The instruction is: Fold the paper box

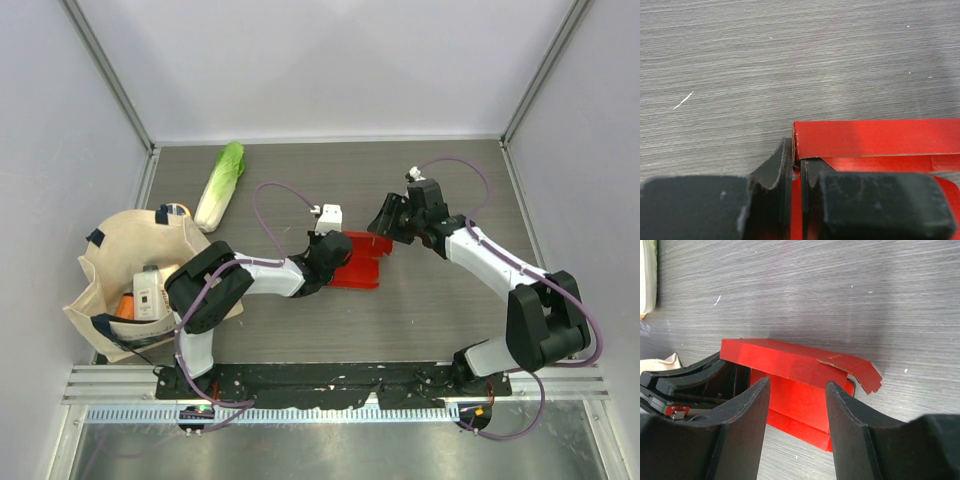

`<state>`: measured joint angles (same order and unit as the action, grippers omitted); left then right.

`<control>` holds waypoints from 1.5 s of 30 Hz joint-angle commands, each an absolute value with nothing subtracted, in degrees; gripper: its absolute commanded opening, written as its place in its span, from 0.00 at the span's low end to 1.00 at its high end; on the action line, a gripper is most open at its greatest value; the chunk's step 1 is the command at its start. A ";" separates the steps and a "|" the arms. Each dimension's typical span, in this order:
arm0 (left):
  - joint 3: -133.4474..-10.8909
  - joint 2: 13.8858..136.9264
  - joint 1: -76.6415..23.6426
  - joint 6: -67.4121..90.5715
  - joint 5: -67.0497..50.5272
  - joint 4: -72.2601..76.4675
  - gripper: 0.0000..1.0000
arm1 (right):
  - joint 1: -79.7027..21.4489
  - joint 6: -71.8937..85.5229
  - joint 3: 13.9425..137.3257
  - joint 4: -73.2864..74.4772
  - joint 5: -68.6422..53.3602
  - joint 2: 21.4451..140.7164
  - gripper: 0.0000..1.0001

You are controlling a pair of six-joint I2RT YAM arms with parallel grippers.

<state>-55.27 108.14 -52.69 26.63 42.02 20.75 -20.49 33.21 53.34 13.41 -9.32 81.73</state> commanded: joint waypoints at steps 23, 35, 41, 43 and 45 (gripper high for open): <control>-54.49 105.12 -52.29 27.33 43.68 21.71 0.00 | -20.66 48.84 45.18 -6.31 -12.48 83.06 0.45; -53.26 104.15 -52.82 27.95 43.24 22.59 0.00 | -18.37 67.66 37.10 -26.00 -16.26 86.13 0.27; -52.21 102.75 -52.82 30.58 42.80 22.68 0.00 | -15.65 78.91 27.88 -42.59 -15.03 88.50 0.01; -51.95 102.22 -52.91 31.63 42.89 22.59 0.00 | -14.86 80.15 25.50 -51.65 -16.34 91.14 0.01; -51.86 101.52 -52.91 32.87 43.07 22.33 0.00 | -13.81 79.29 24.70 -55.26 -17.83 92.19 0.01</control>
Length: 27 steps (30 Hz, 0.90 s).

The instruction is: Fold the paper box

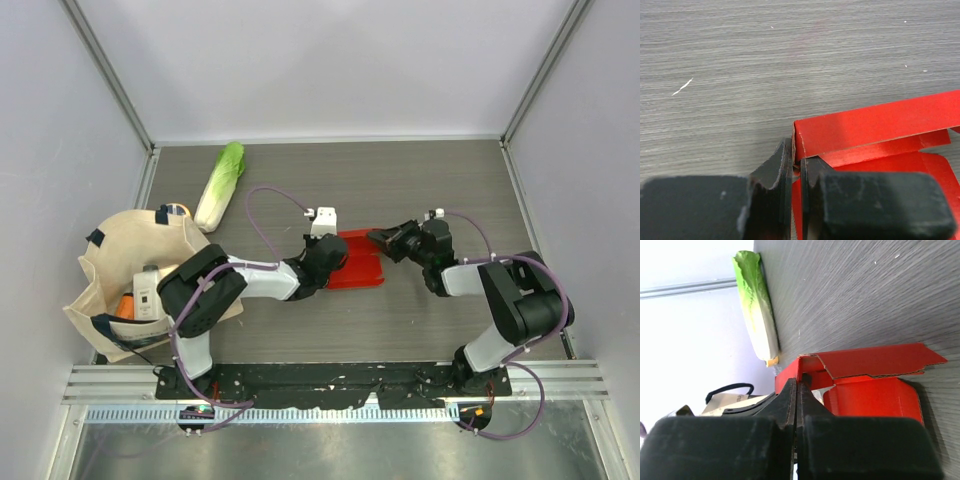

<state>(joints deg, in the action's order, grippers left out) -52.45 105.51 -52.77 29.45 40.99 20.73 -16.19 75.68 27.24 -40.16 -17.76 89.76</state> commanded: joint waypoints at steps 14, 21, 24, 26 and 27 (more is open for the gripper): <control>-51.50 101.34 -52.82 37.26 45.44 18.37 0.00 | -16.17 42.10 27.86 -11.51 -7.04 73.32 0.42; -52.21 101.43 -52.91 40.52 44.74 16.08 0.00 | -21.88 38.06 29.44 -11.33 2.64 75.04 0.03; -52.38 101.69 -52.91 40.61 44.56 16.17 0.00 | -23.81 37.09 31.72 -10.12 6.23 77.86 0.01; -52.38 101.52 -52.91 40.60 44.65 16.00 0.00 | -24.34 36.65 32.69 -10.37 7.38 79.01 0.01; -52.38 101.43 -52.91 40.61 44.56 16.00 0.00 | -24.78 36.91 32.87 -11.07 7.73 79.62 0.01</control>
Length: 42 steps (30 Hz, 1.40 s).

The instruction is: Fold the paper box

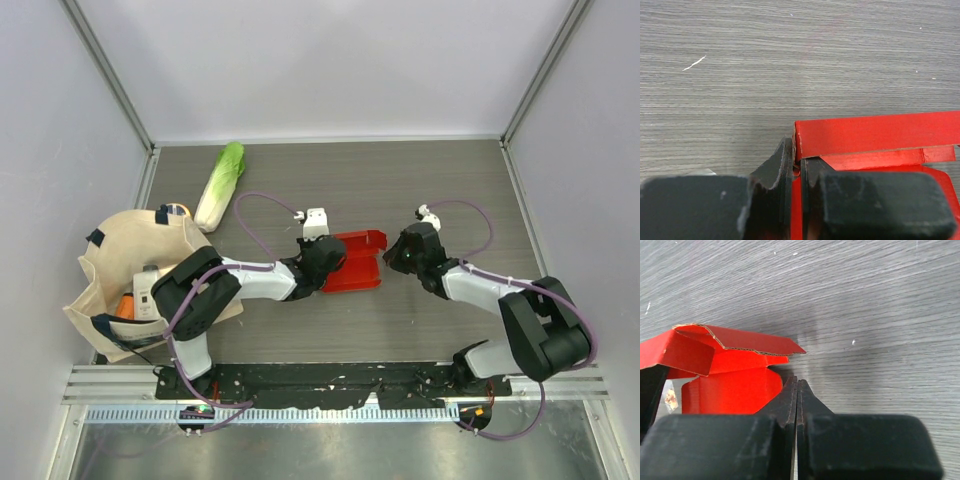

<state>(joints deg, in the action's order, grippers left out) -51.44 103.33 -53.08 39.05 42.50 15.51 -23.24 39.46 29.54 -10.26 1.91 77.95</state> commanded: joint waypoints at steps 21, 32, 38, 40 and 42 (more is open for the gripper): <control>-51.77 101.16 -52.91 40.17 44.03 16.44 0.00 | -28.65 39.72 32.70 -25.31 10.90 86.48 0.01; -52.03 101.43 -52.91 40.25 43.07 16.70 0.00 | -30.67 40.34 33.66 -26.09 10.11 89.82 0.01; -51.94 101.43 -53.09 40.43 43.07 16.70 0.00 | -31.20 42.36 32.44 -29.16 9.41 93.77 0.01; -51.68 101.25 -53.00 40.52 43.42 16.87 0.00 | -31.20 43.50 31.30 -30.67 8.45 95.53 0.01; -51.42 101.07 -53.09 40.52 43.51 17.05 0.00 | -31.20 43.85 30.59 -32.43 7.48 96.50 0.01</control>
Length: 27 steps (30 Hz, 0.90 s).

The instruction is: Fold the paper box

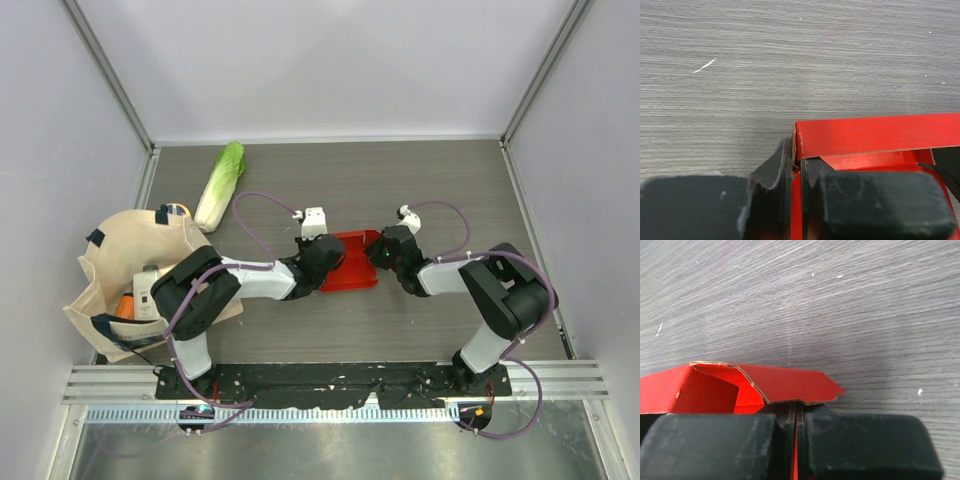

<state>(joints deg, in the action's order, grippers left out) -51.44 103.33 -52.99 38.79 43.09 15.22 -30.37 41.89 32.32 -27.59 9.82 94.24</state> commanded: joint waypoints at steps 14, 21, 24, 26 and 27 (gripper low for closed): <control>-50.19 100.19 -53.00 33.75 44.74 18.02 0.00 | -29.53 22.78 50.44 27.82 14.06 77.53 0.25; -50.54 101.07 -53.00 32.34 43.59 19.16 0.00 | -29.44 7.84 56.07 27.43 15.66 80.32 0.37; -50.45 100.99 -53.09 31.91 43.42 19.42 0.00 | -29.44 5.10 55.11 21.98 11.96 80.94 0.41; -50.36 100.90 -53.00 31.56 43.42 19.77 0.00 | -29.36 4.49 54.32 18.29 9.77 81.38 0.42; -50.27 100.90 -53.09 31.38 43.42 19.86 0.00 | -29.36 4.22 54.06 17.15 9.06 81.91 0.43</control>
